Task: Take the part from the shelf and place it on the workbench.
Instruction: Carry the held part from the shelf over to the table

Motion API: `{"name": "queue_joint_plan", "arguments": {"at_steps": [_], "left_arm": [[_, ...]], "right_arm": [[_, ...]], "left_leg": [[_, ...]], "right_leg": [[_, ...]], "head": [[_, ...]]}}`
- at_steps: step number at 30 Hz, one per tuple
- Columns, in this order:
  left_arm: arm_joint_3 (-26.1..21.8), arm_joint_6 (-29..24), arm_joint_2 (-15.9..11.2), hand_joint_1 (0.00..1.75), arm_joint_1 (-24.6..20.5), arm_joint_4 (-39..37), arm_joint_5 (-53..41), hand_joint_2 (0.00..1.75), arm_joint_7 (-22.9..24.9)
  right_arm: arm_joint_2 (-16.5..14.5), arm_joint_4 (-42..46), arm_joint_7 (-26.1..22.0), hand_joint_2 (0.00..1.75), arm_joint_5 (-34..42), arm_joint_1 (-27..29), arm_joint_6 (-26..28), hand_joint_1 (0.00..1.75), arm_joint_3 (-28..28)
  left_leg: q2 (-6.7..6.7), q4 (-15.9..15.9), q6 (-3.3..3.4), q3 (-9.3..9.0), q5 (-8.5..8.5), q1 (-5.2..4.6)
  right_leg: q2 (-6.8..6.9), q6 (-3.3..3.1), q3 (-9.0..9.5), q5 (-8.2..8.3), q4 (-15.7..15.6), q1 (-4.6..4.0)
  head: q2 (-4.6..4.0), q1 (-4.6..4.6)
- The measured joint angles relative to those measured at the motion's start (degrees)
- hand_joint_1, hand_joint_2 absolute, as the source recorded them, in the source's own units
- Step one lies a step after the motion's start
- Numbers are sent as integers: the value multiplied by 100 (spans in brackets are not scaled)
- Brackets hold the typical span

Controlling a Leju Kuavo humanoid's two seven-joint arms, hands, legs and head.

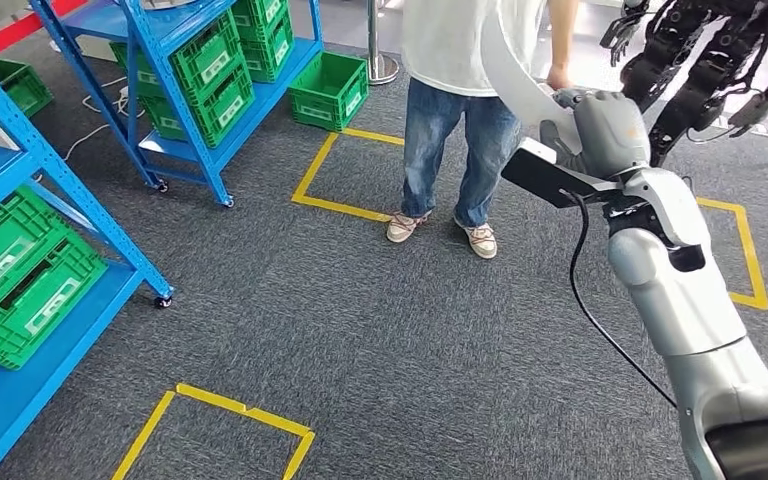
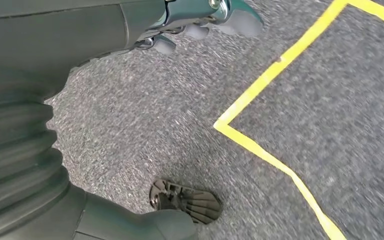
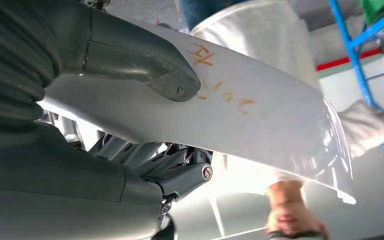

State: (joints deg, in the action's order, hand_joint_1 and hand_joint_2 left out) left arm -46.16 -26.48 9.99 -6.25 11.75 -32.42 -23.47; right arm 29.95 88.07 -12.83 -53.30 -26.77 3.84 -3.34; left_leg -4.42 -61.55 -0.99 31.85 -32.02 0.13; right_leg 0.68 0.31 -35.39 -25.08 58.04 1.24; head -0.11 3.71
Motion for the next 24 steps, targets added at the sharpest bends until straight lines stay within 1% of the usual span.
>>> {"name": "queue_joint_plan", "arguments": {"at_steps": [1,2,3,4,5,6,7,8,9,10,11,12,13,14,15,16,17,18,19,20,21,22,23,24], "left_arm": [[0,-3,-1,0,6,-2,-3,175,-1],[0,-5,-1,0,16,-4,-8,175,0],[0,-5,-1,0,28,-8,-15,175,1],[0,-3,-1,0,39,-11,-27,175,2],[0,2,-1,0,47,-13,-40,175,2],[0,12,-1,0,51,-14,-51,175,-2],[0,37,-1,0,52,-15,-58,175,-7],[0,77,-1,0,51,-15,-59,175,-13],[0,121,1,0,51,-16,-52,175,-22],[0,160,3,0,52,-16,-38,175,-33],[-1,184,5,0,53,-17,-18,175,-46],[-1,190,8,0,52,-17,8,175,-63],[-2,191,11,0,49,-16,31,175,-83],[-3,191,13,0,47,-14,46,175,-104],[-3,191,16,0,47,-11,56,175,-122],[-5,191,18,0,49,-9,58,175,-136],[-7,191,18,0,55,-8,58,175,-140],[-9,191,17,0,59,-8,57,175,-136],[-10,192,16,0,62,-8,56,175,-130],[-11,192,16,0,62,-8,53,175,-123],[-11,193,18,0,58,-8,48,175,-116],[-11,195,21,0,51,-8,40,175,-109],[-11,195,25,0,44,-8,28,175,-101],[-11,197,28,0,35,-8,15,175,-93]], "right_arm": [[-18,1,0,175,-33,-11,19,175,0],[-47,-1,2,175,-74,-22,42,175,-1],[-87,-6,4,175,-120,-24,65,175,-2],[-126,-13,9,175,-162,-26,82,175,-4],[-161,-25,13,175,-196,-32,98,175,-8],[-194,-38,10,175,-222,-41,117,175,-13],[-223,-52,2,175,-242,-50,145,175,-17],[-258,-69,-16,175,-260,-61,188,175,-21],[-300,-87,-40,175,-282,-71,241,175,-29],[-350,-104,-65,175,-306,-81,298,175,-40],[-406,-123,-84,175,-339,-89,358,175,-53],[-456,-142,-95,175,-381,-95,409,175,-67],[-496,-159,-98,175,-427,-95,452,175,-75],[-524,-176,-93,175,-472,-102,485,175,-80],[-548,-190,-87,175,-508,-114,508,175,-82],[-572,-198,-83,175,-531,-123,525,175,-82],[-593,-203,-79,175,-541,-125,536,175,-83],[-610,-204,-83,175,-537,-108,547,175,-83],[-615,-204,-90,175,-518,-74,556,175,-83],[-607,-202,-105,175,-489,-28,567,175,-83],[-589,-194,-124,175,-450,24,578,175,-81],[-563,-177,-140,175,-412,78,588,175,-76],[-530,-152,-155,175,-377,125,597,175,-65],[-499,-123,-164,175,-350,161,604,175,-52]], "left_leg": [[190,-314,-18,141,-176,14],[331,-712,-29,328,-367,18],[400,-1084,-37,513,-504,19],[428,-1318,-40,641,-548,19],[441,-1329,-38,669,-468,21],[465,-1104,-31,585,-283,26],[536,-712,-22,419,-49,36],[678,-304,-10,246,128,50],[799,8,1,115,238,64],[884,189,16,44,277,69],[904,243,40,19,260,63],[834,255,74,6,273,54],[760,273,120,-10,292,52],[693,296,165,-30,316,53],[623,319,200,-37,338,57],[554,334,226,-40,350,56],[485,335,241,-39,348,44],[408,331,251,-36,341,34],[328,326,261,-37,331,24],[248,323,268,-43,318,17],[172,320,269,-54,304,12],[103,316,265,-69,286,8],[40,310,254,-87,265,0],[-20,301,232,-103,240,-16]], "right_leg": [[-48,-23,3,6,-7,12],[-106,-39,-1,6,-7,14],[-171,-45,-4,5,-6,13],[-244,-46,-6,5,-4,11],[-320,-44,-7,6,0,12],[-396,-39,-7,7,4,16],[-467,-28,-8,8,12,23],[-535,-7,-16,10,24,24],[-607,24,-33,16,36,24],[-675,64,-54,27,38,27],[-746,109,-73,44,29,33],[-820,159,-88,70,7,46],[-814,195,-100,84,-3,58],[-708,223,-130,62,37,52],[-540,244,-204,-21,179,38],[-339,253,-331,-171,448,23],[-189,264,-508,-362,829,8],[-126,273,-702,-538,1245,5],[-105,277,-846,-640,1558,6],[-95,274,-891,-638,1672,6],[-80,265,-810,-531,1536,3],[-30,249,-612,-355,1181,-6],[101,220,-373,-198,737,-26],[212,181,-178,-80,370,-54]], "head": [[0,-2],[0,-4],[0,-2],[0,-3],[0,-2],[0,-2],[0,-3],[0,-2],[0,-1],[0,0],[0,1],[0,2],[0,2],[0,14],[0,28],[0,42],[0,55],[0,57],[0,57],[0,57],[0,57],[0,57],[0,58],[0,58]]}}
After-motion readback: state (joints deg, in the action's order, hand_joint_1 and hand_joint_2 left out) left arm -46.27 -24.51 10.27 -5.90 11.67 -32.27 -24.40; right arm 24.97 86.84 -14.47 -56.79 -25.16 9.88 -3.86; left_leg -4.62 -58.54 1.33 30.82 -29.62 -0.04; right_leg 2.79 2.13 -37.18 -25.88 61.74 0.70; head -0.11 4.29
